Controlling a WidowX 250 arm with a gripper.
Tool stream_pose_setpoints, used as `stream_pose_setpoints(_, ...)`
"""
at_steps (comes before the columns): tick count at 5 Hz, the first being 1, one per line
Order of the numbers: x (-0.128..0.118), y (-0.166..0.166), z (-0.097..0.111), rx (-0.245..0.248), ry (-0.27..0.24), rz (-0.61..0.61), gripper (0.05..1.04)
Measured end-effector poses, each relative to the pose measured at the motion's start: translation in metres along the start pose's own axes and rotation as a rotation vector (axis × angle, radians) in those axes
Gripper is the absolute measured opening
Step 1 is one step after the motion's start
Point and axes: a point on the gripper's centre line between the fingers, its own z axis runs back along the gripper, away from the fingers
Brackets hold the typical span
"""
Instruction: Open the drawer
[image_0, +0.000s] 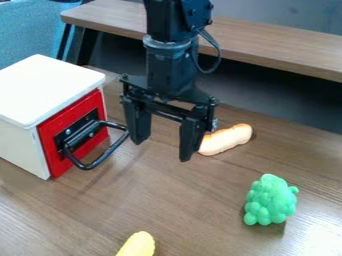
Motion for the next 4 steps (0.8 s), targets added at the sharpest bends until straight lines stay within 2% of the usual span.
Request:
stream_pose_setpoints(1,0.0,-0.001,-0.007,-0.001,0.028,0.0,0.999)
stream_pose_setpoints(2,0.025,0.008,-0.016,-0.031,0.037,0.051,0.999)
stream_pose_setpoints(3,0.046,0.021,-0.022,-0.049,0.029,0.095,0.999)
stream_pose_setpoints(4,0.051,0.041,-0.026,-0.028,0.01,0.102,0.999)
